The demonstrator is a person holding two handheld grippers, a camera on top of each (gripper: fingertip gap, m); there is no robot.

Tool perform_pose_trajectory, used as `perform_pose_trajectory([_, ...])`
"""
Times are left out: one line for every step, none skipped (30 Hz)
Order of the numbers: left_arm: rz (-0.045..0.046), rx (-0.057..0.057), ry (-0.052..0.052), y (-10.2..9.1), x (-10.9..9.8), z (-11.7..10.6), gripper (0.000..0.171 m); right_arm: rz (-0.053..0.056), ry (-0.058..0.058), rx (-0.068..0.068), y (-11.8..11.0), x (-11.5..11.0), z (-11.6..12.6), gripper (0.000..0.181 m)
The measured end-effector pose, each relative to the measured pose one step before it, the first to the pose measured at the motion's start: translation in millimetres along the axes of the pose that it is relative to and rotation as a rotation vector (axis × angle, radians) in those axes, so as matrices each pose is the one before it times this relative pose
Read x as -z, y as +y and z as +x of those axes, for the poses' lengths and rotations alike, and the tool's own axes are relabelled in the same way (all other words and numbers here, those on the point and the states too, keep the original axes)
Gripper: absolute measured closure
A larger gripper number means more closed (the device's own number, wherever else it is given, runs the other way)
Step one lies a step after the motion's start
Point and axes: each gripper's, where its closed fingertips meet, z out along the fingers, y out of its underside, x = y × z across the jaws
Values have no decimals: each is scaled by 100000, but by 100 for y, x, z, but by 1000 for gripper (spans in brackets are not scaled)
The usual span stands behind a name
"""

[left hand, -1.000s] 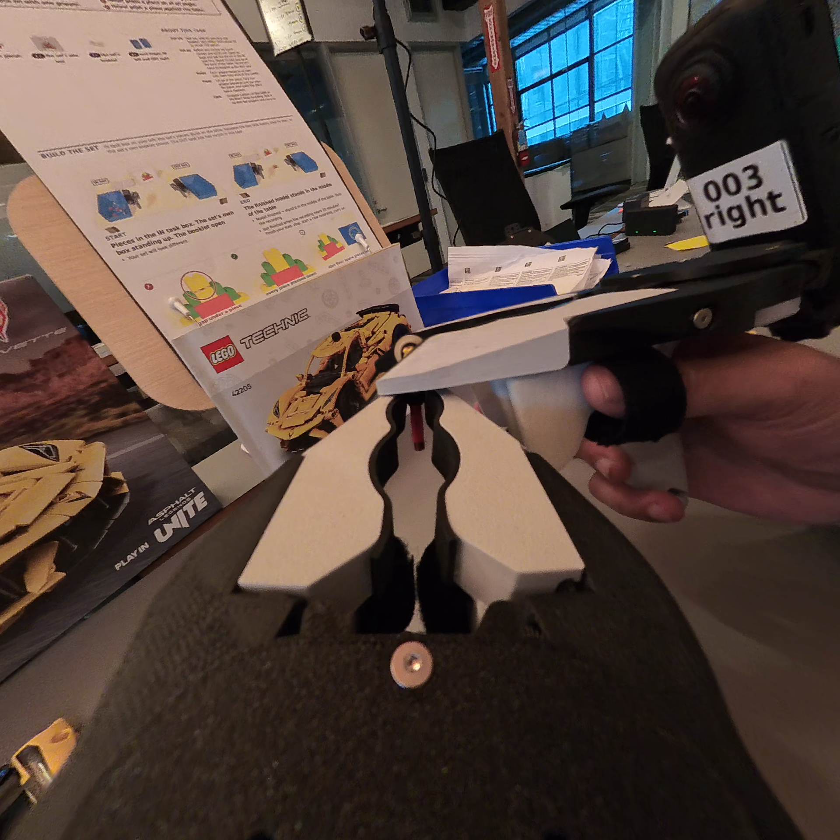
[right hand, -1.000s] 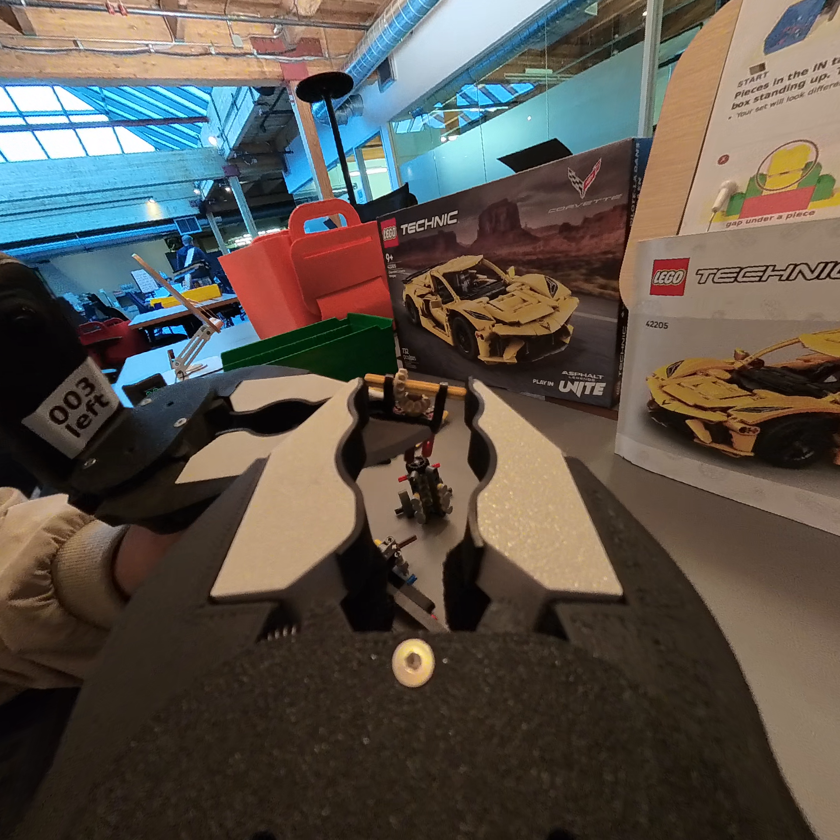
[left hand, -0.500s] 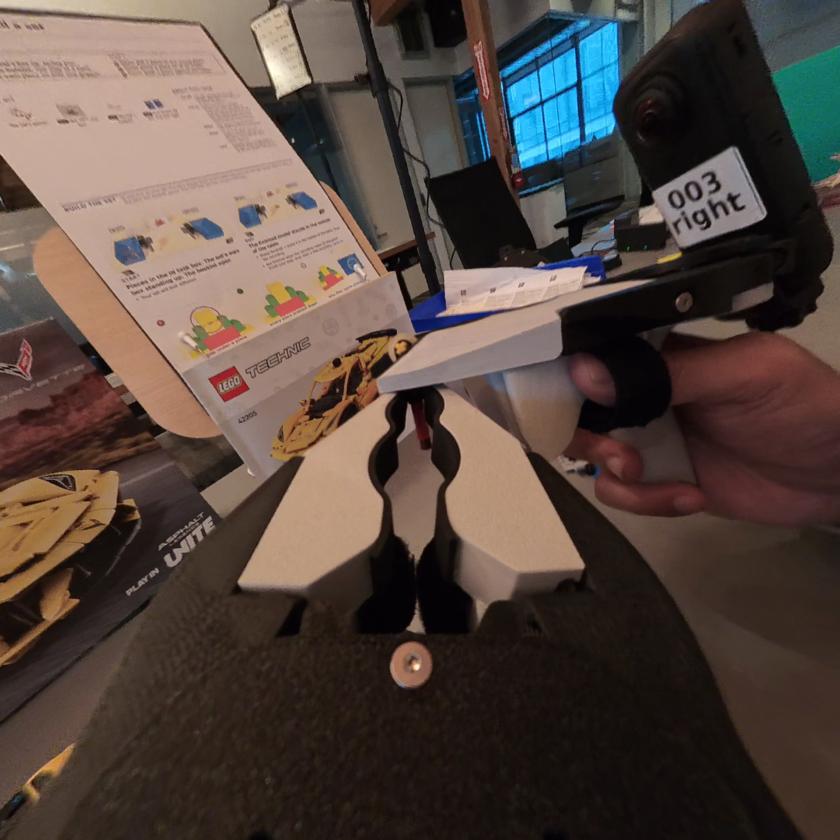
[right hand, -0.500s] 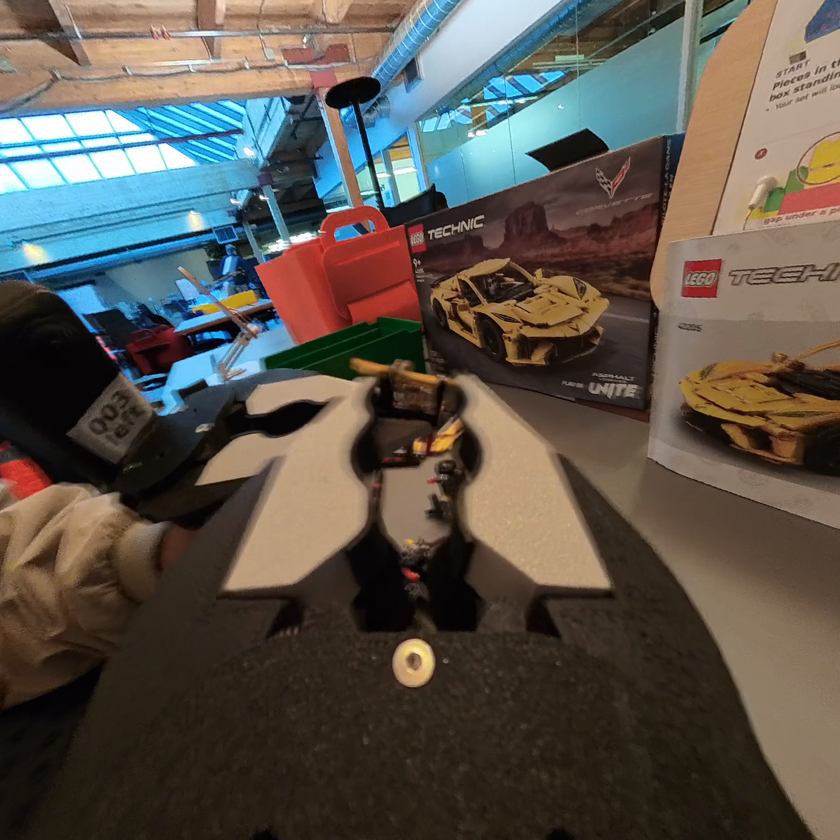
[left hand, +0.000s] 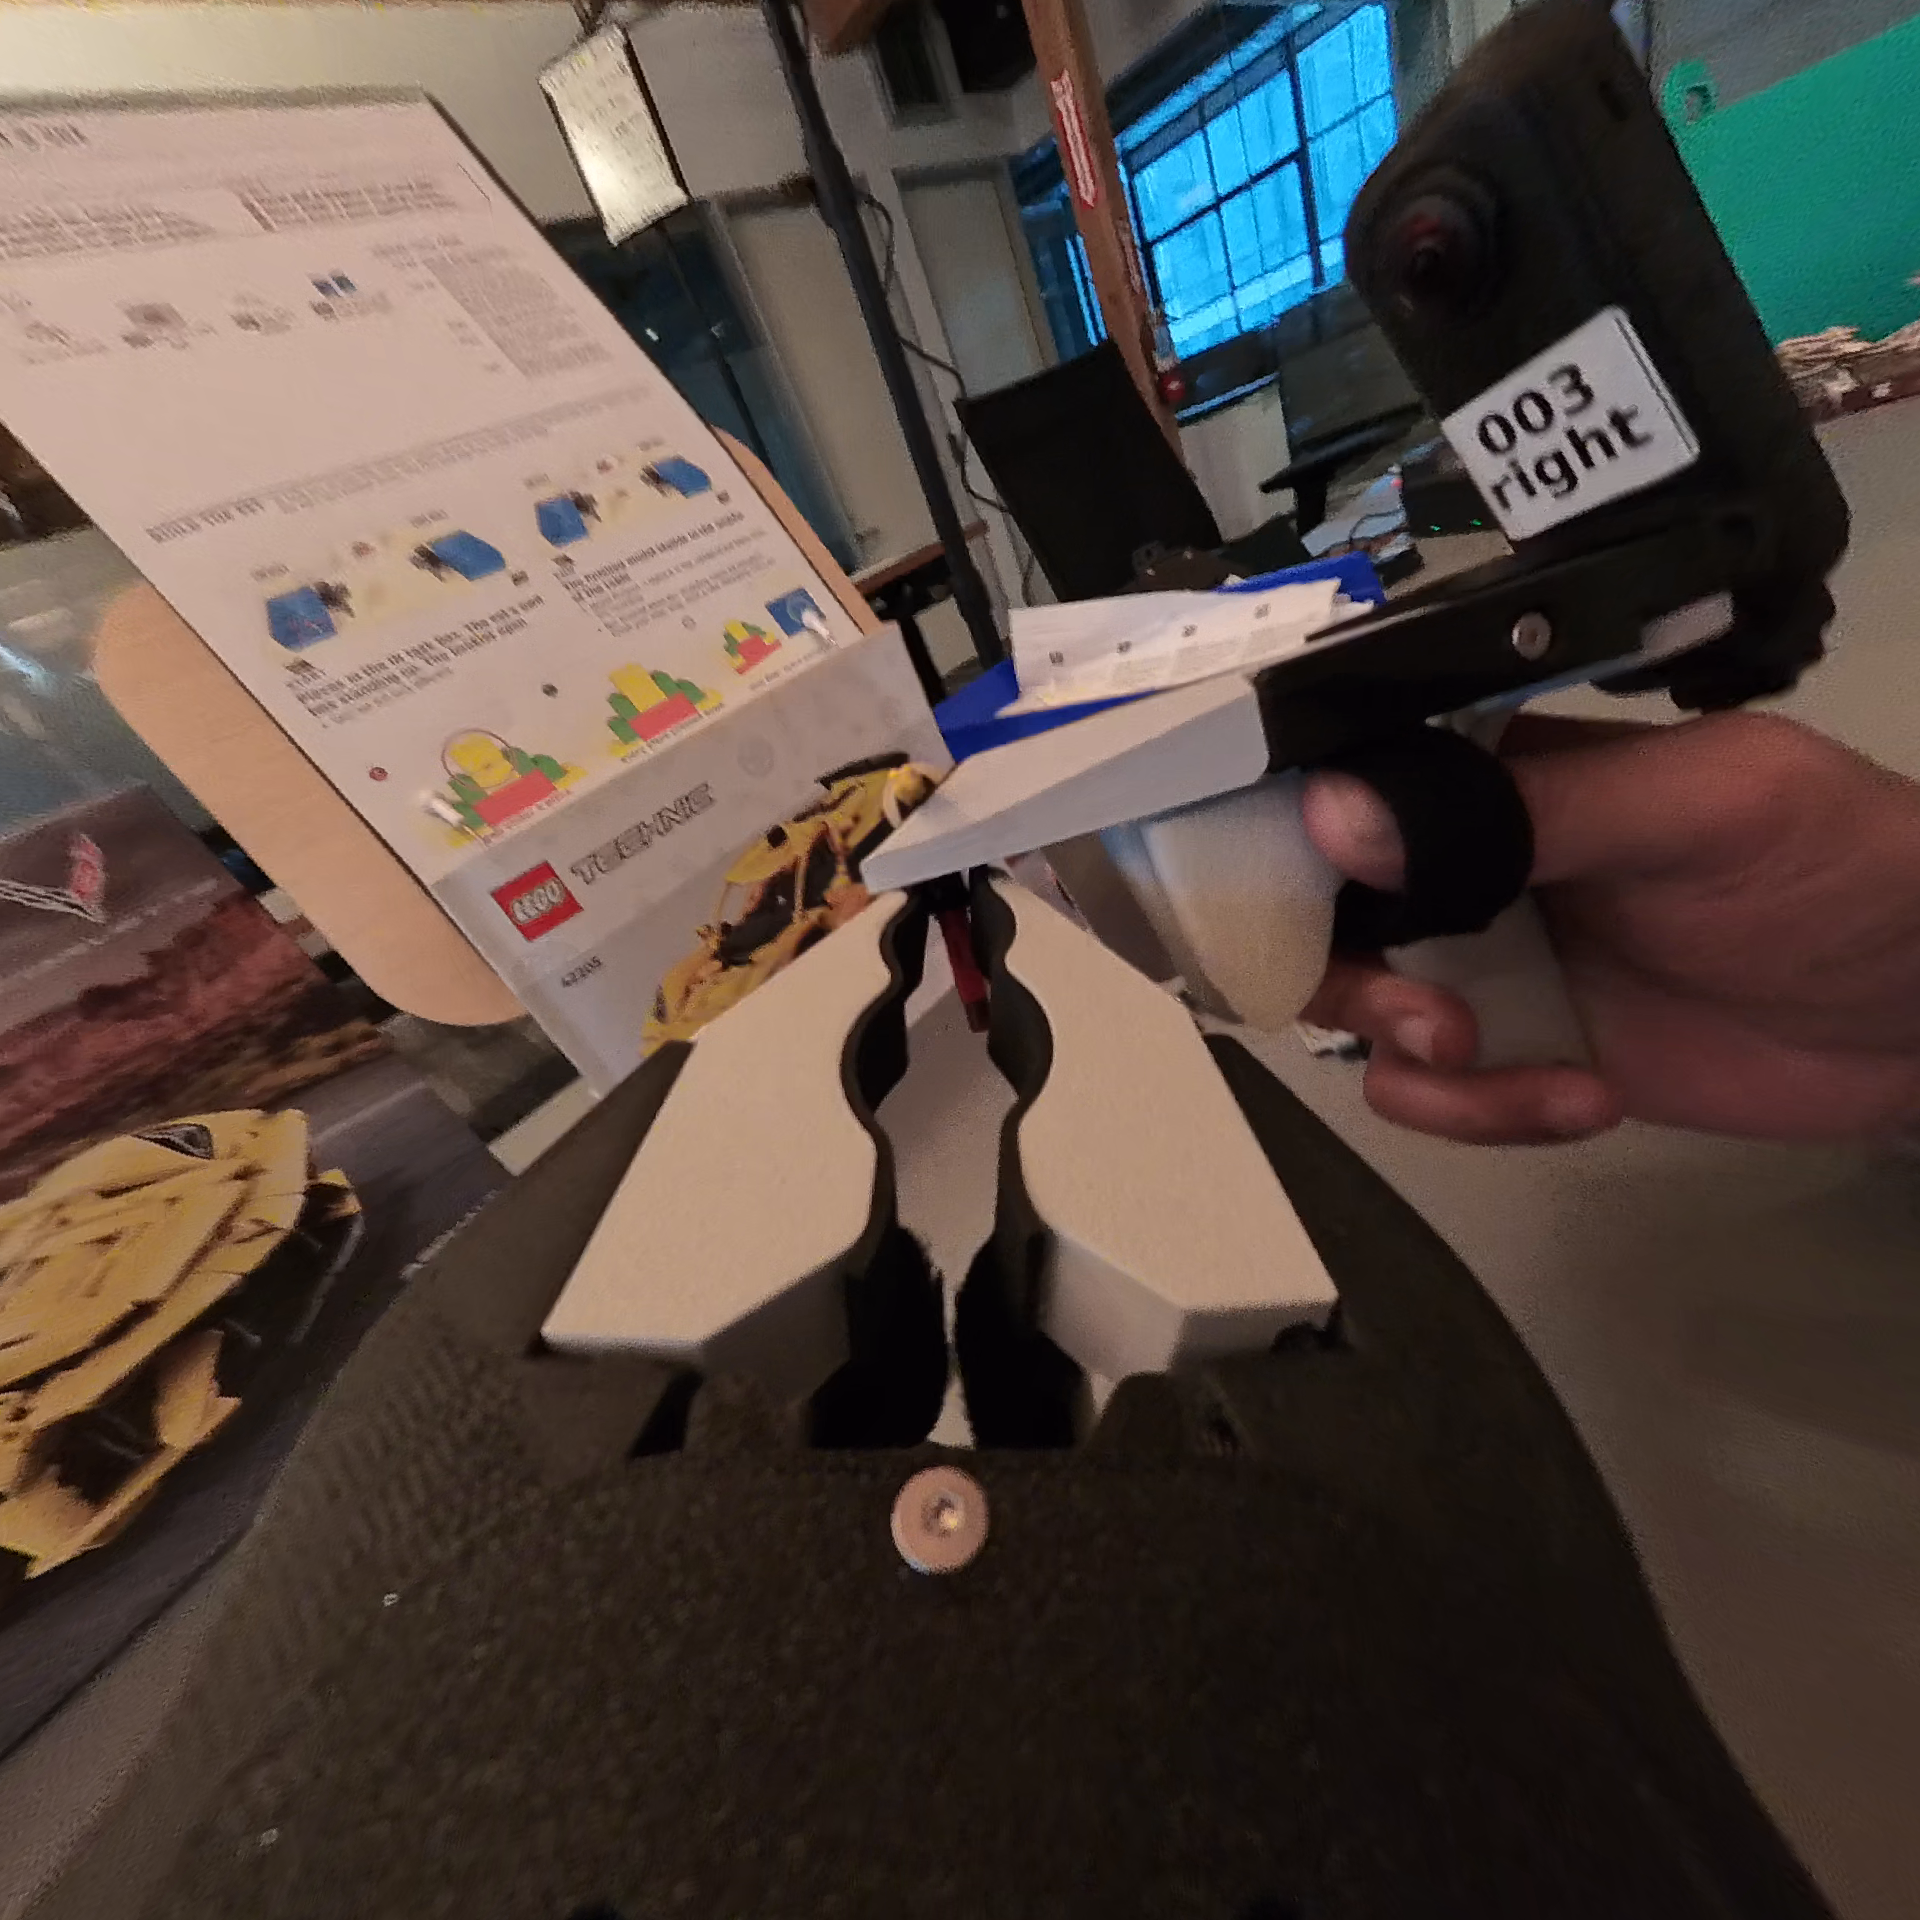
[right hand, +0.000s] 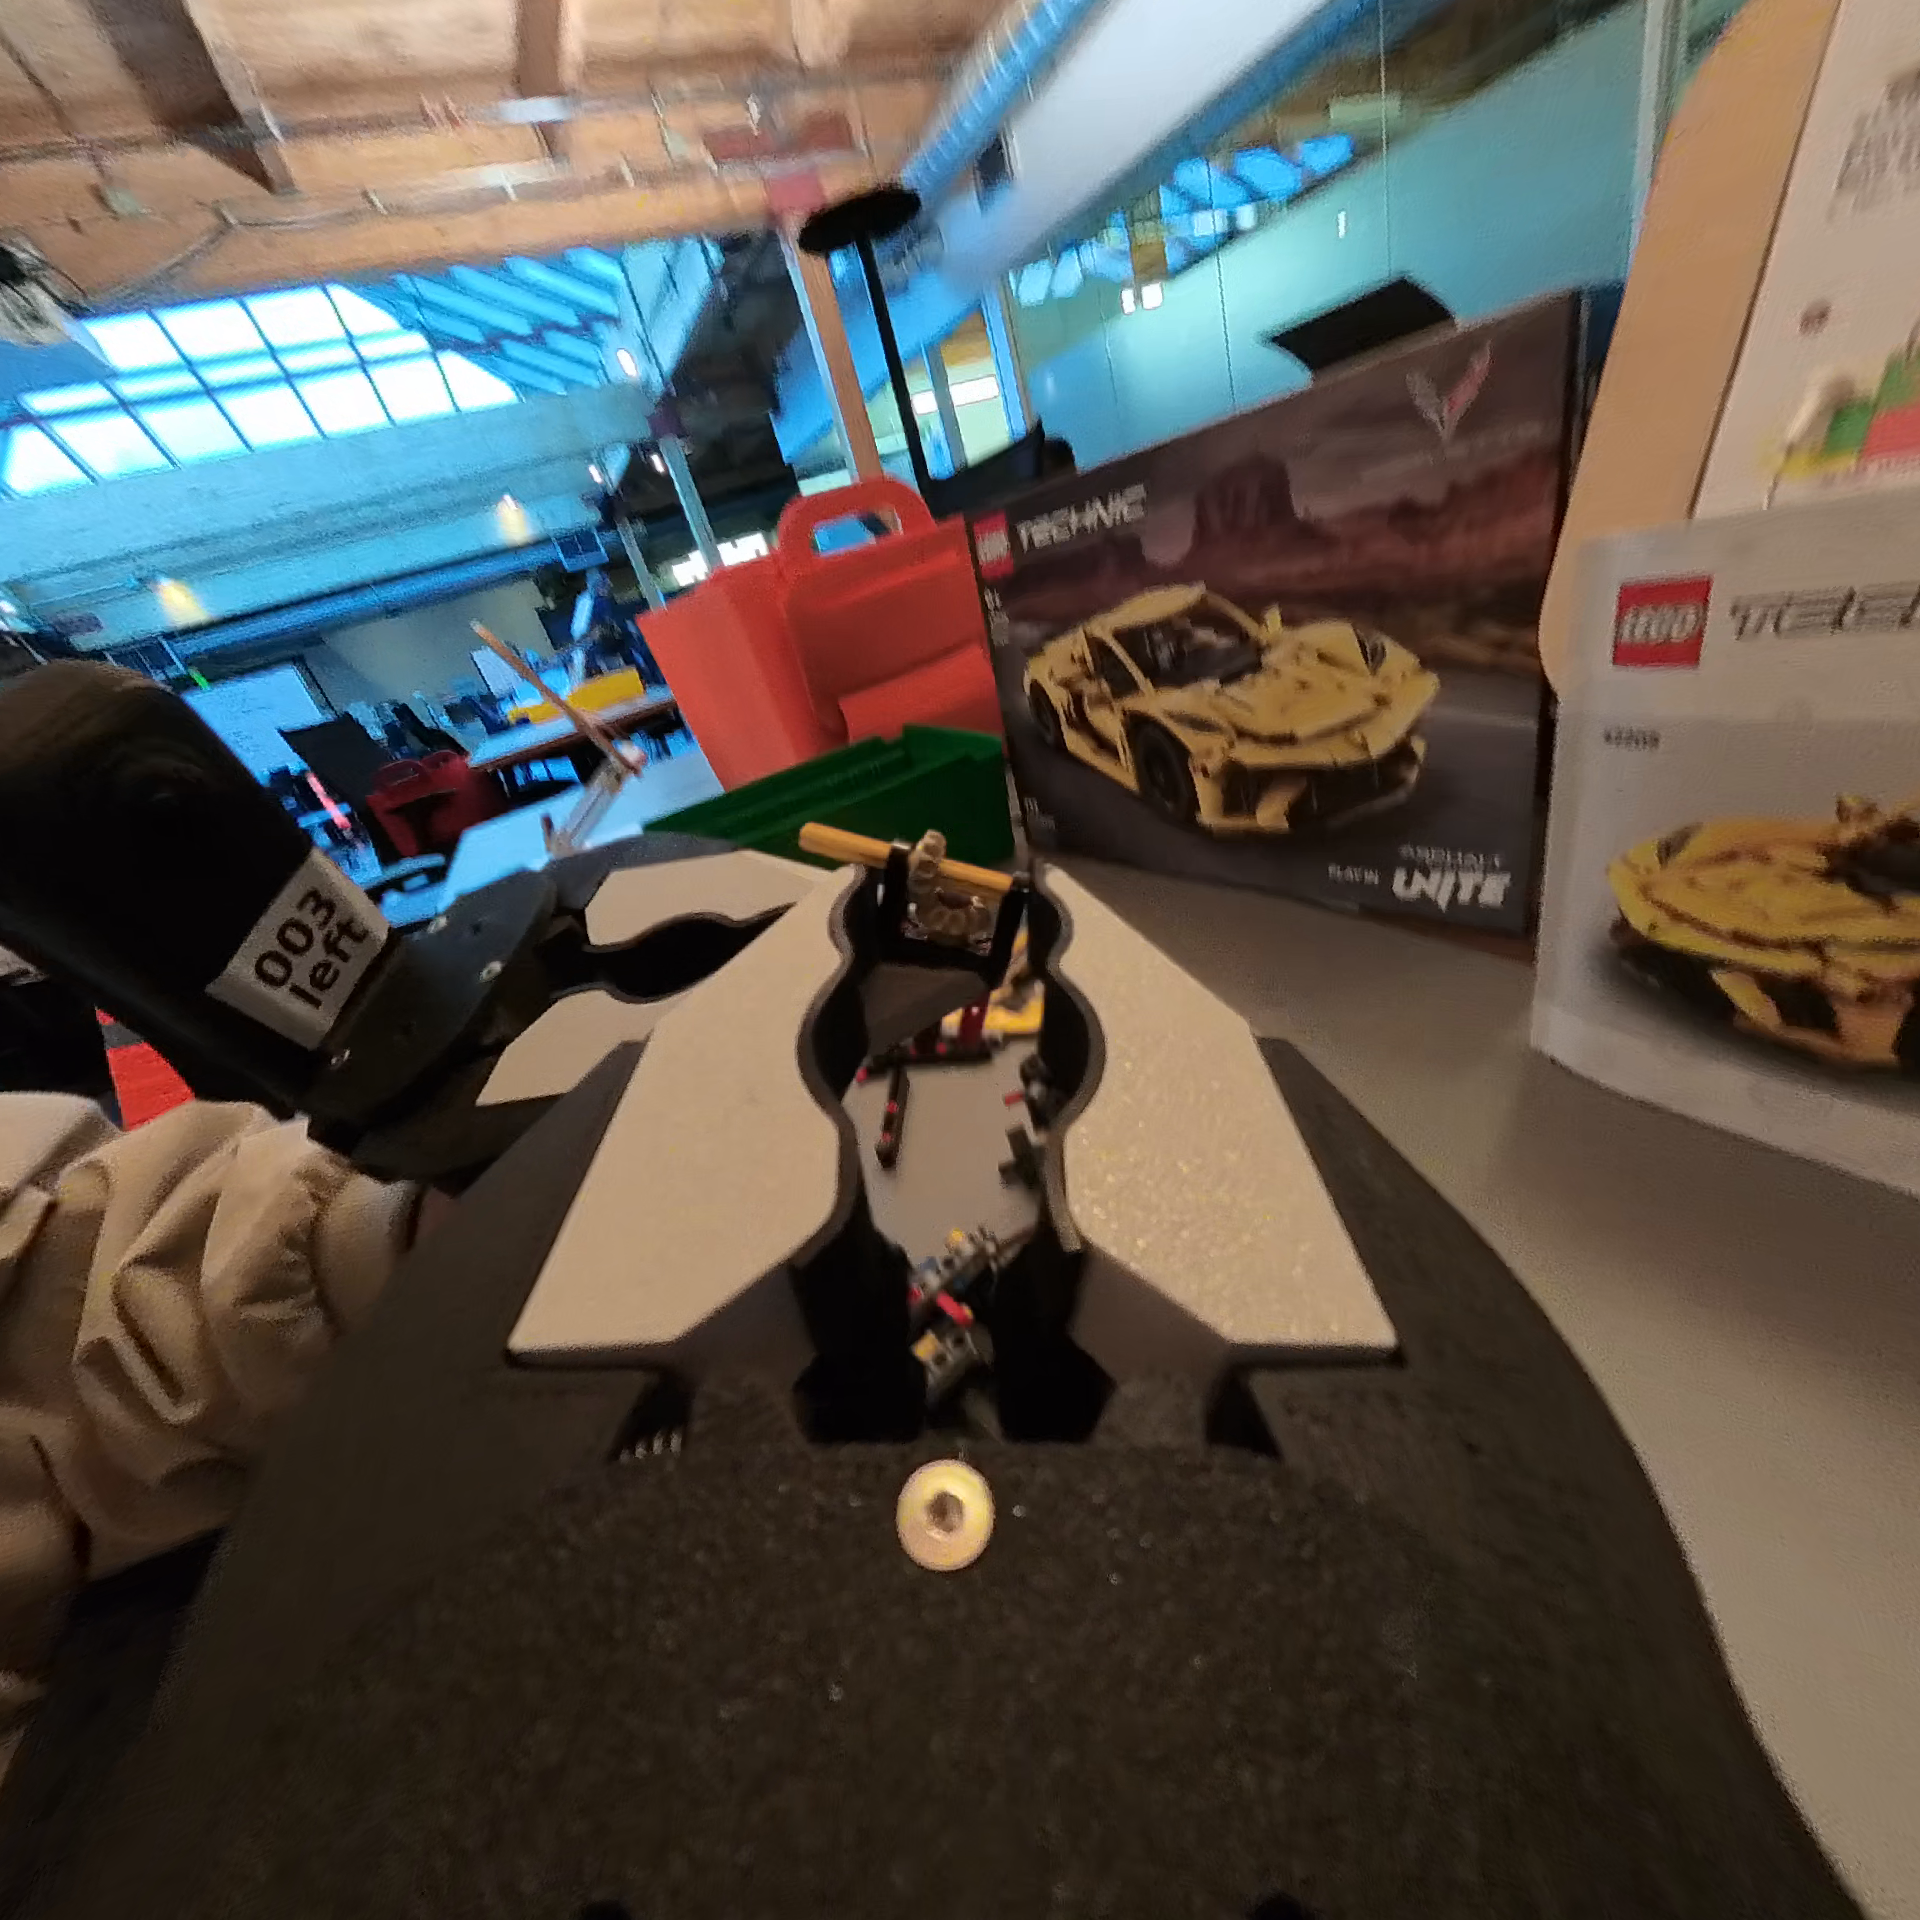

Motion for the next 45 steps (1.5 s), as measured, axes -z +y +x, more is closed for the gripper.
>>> perform_pose_trajectory([-970,3669,3324,479,-163,62,164,-3844,1616,1518,383,87,523,154])
perform_pose_trajectory([-1150,4168,3154,378,-58,-69,164,-1331,4117,6475,48,163,673,154])
perform_pose_trajectory([-796,4102,2076,195,58,-319,161,313,9099,10537,-305,423,1274,154])
perform_pose_trajectory([629,4324,1989,-109,164,-375,160,-1161,7080,11318,-150,385,969,155])
perform_pose_trajectory([2056,4414,2245,-356,260,-310,160,-3438,4735,9624,181,201,581,155])
perform_pose_trajectory([2494,4647,2375,-433,238,-166,160,-2748,4680,7015,164,68,404,155])
perform_pose_trajectory([1796,4893,3464,-304,127,130,160,415,3040,5169,-195,48,-19,155])
perform_pose_trajectory([1007,5155,4491,-123,9,397,159,-742,2357,4645,-44,-2,-189,155])
perform_pose_trajectory([748,5251,4575,-43,-53,486,158,-481,2559,5004,-88,-18,-190,155])
perform_pose_trajectory([822,4902,3302,-39,-87,355,156,366,2793,5455,-155,3,-111,155])
perform_pose_trajectory([521,4191,1738,19,-105,146,155,691,1046,5717,-179,21,-306,155])
perform_pose_trajectory([353,3114,979,45,-82,70,155,395,1257,5249,-94,-16,-204,155])
perform_pose_trajectory([485,1799,539,29,-55,39,152,323,1436,4042,-40,-36,-117,155])
perform_pose_trajectory([334,485,-21,25,-39,-36,152,265,93,2452,-59,4,-238,155])
perform_pose_trajectory([345,-142,-193,-23,19,-46,153,27,716,575,-29,16,-47,155])
perform_pose_trajectory([605,125,-638,-155,81,-123,156,752,-517,-864,-83,12,-94,155])
perform_pose_trajectory([248,-109,-642,-107,96,-152,162,701,-2400,-1167,-112,22,-299,155])
perform_pose_trajectory([-433,-684,89,18,47,-36,167,599,-1073,-540,-135,62,-112,155])
perform_pose_trajectory([-634,-819,437,48,16,48,167,-155,-290,-139,-1,19,-49,155])
perform_pose_trajectory([-452,-1220,173,13,12,57,167,23,-418,-1084,10,18,-52,155])
perform_pose_trajectory([-190,-1913,83,-21,-9,96,167,172,-711,-2004,-36,82,-15,155])
perform_pose_trajectory([-341,-2291,-169,-39,-7,78,167,-57,-308,-1594,-43,58,3,155])
perform_pose_trajectory([-714,-2399,-66,-13,85,42,167,160,-500,-247,-55,10,-62,155])
perform_pose_trajectory([-1080,-2613,275,40,136,43,167,266,-1305,1048,-56,-14,-145,155])
perform_pose_trajectory([-1445,-2816,382,88,132,46,167,-258,-1346,1593,7,-7,-171,155])
perform_pose_trajectory([-2102,-3509,410,179,92,54,167,-206,384,2095,13,23,56,155])
perform_pose_trajectory([-3294,-4713,213,384,13,71,166,980,2894,1713,-187,135,431,155])
perform_pose_trajectory([-3435,-4917,-346,470,-57,69,166,572,807,1890,-166,145,158,156])
perform_pose_trajectory([-2060,-3286,-971,267,-80,65,166,-29,-228,3032,-111,55,-80,156])
perform_pose_trajectory([186,-1180,-892,-36,-74,130,167,289,5,3192,-178,61,-139,156])
perform_pose_trajectory([1372,-299,181,-168,-65,256,170,808,1410,2593,-227,108,191,156])
perform_pose_trajectory([-589,-348,1122,94,-116,279,170,-832,195,1758,60,64,180,156])
perform_pose_trajectory([-2141,-506,493,283,-71,53,168,-1801,-1615,277,306,-47,-103,156])
perform_pose_trajectory([-1355,-559,-922,174,45,-228,165,-1457,-1685,-645,362,-80,-170,156])
perform_pose_trajectory([82,-477,-1462,20,140,-359,164,-816,-975,-347,250,-67,-119,156])
perform_pose_trajectory([1227,276,-1163,-141,201,-365,162,-360,-1549,471,151,-64,-248,156])
perform_pose_trajectory([1633,1596,-142,-218,185,-278,160,72,-2114,-926,93,-73,-276,156])
perform_pose_trajectory([1775,3164,949,-243,160,-160,156,1728,-2791,-7581,-73,-33,-80,156])
perform_pose_trajectory([2164,4742,2366,-268,152,-24,151,1662,-6380,-13442,-21,-65,-226,155])
perform_pose_trajectory([1567,6083,3771,-114,109,105,150,1616,-7994,-16920,3,-89,-195,155])
perform_pose_trajectory([803,6809,4085,63,33,106,147,4975,-11090,-19584,-526,110,-428,156])
perform_pose_trajectory([1434,6962,4393,28,-12,163,141,9100,-14577,-21417,-1153,334,-821,156])
perform_pose_trajectory([2678,7671,5420,-105,-29,336,140,9541,-17111,-21357,-1252,428,-1168,157])
perform_pose_trajectory([4303,10191,7041,-348,-40,511,140,7172,-16703,-17952,-914,384,-1263,156])
perform_pose_trajectory([6265,12945,9762,-673,-3,801,141,6268,-13723,-11863,-732,354,-1155,156])
